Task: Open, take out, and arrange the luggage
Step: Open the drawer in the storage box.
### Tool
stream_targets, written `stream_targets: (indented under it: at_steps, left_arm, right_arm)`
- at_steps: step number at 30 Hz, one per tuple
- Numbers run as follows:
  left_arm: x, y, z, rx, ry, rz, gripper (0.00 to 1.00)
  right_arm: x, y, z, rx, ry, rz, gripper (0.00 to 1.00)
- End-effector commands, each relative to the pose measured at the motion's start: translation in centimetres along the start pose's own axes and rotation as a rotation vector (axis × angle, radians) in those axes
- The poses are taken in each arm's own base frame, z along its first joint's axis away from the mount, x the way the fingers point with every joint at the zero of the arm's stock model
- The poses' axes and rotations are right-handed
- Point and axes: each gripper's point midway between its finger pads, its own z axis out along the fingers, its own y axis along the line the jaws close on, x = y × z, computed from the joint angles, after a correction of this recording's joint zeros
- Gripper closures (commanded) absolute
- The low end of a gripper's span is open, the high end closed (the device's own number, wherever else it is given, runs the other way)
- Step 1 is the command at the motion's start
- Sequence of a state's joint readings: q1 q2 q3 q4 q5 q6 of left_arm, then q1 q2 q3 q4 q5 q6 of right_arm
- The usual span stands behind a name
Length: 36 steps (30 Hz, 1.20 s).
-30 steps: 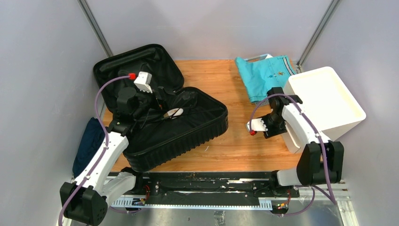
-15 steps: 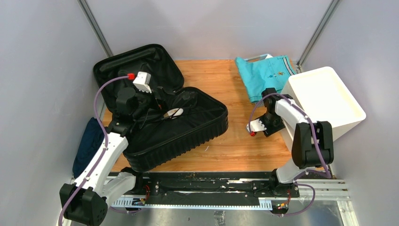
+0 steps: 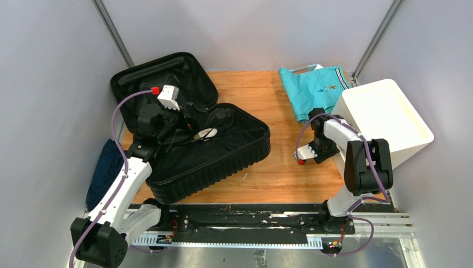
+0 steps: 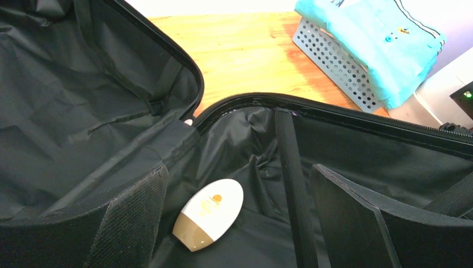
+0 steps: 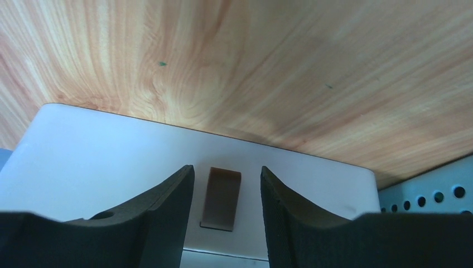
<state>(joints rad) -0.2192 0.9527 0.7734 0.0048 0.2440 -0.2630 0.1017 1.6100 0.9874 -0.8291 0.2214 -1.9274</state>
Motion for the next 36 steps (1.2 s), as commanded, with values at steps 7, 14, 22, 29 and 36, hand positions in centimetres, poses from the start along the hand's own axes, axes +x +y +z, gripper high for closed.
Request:
stream_targets:
  at_steps: [7,14,22,29,36]
  left_arm:
    - [-1.0,0.1,-0.1,-0.004,-0.026,0.015,0.0]
    - [-1.1,0.0,-0.2,-0.002,-0.031,0.014,0.0]
    - [-1.2,0.0,-0.3,-0.004,-0.033,0.013,0.0]
    - [-1.2,0.0,-0.4,-0.007,-0.035,0.018,0.0]
    - [-1.4,0.1,-0.6,-0.009,-0.04,0.024,0.0]
  right_arm:
    - [0.9,2.3,0.5,-0.1,0.062,-0.041,0.63]
    - [1.5,2.0,0.1,-0.108,0.079,-0.005,0.9]
    - [0.3,1.6,-1.0,-0.089,0.022,0.031,1.0]
    - [-3.1,0.7,-2.8,-0.046,-0.075,0.055,1.0]
    - [-6.1,0.4,-3.8,-0.03,-0.122,0.044,1.0]
